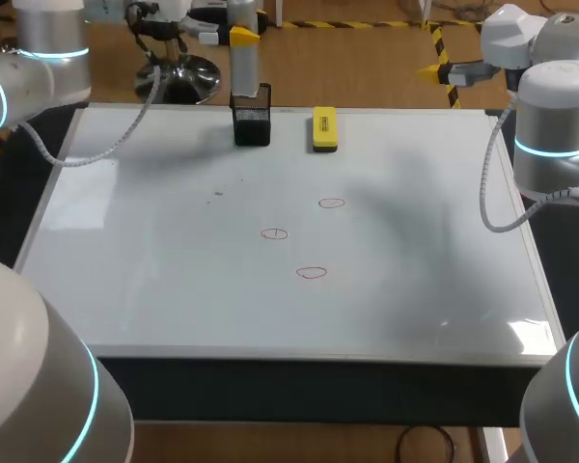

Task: Pick up the inspection probe, press it on each red-marked spot on the whiteboard one by one, put down the probe, pick up the eraser, and wipe off all the red marks.

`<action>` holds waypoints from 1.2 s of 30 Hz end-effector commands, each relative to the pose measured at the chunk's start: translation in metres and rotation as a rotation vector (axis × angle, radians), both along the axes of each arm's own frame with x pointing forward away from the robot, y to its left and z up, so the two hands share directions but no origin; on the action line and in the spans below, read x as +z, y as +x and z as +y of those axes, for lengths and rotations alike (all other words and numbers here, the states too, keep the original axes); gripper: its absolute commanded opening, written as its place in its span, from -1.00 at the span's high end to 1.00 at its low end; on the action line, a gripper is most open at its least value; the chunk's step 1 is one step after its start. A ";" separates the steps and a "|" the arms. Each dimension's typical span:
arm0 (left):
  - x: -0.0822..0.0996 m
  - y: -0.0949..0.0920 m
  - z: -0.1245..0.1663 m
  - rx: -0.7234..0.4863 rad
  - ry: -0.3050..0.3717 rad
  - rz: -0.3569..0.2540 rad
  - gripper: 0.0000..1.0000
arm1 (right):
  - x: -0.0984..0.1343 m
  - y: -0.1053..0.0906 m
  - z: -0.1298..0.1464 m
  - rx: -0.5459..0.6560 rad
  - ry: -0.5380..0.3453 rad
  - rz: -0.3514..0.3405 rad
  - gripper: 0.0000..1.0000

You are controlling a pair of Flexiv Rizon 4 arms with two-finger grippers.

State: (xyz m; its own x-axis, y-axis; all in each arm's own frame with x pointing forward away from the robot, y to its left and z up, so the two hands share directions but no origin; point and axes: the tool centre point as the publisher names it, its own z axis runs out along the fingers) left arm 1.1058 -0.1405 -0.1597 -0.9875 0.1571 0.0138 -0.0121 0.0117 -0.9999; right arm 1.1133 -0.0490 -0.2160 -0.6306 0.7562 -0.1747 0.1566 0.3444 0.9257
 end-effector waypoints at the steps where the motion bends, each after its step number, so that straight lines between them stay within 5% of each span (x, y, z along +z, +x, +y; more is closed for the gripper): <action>1: 0.008 -0.020 0.012 0.233 0.038 -0.013 1.00 | 0.000 0.000 0.000 0.001 -0.001 0.001 -1.00; 17: -0.012 -0.053 0.067 0.313 0.018 -0.026 1.00 | 0.000 0.000 0.000 0.001 -0.001 0.001 -1.00; 36: -0.060 -0.052 0.125 0.352 -0.060 -0.029 1.00 | 0.000 0.000 0.000 0.001 -0.001 0.001 -1.00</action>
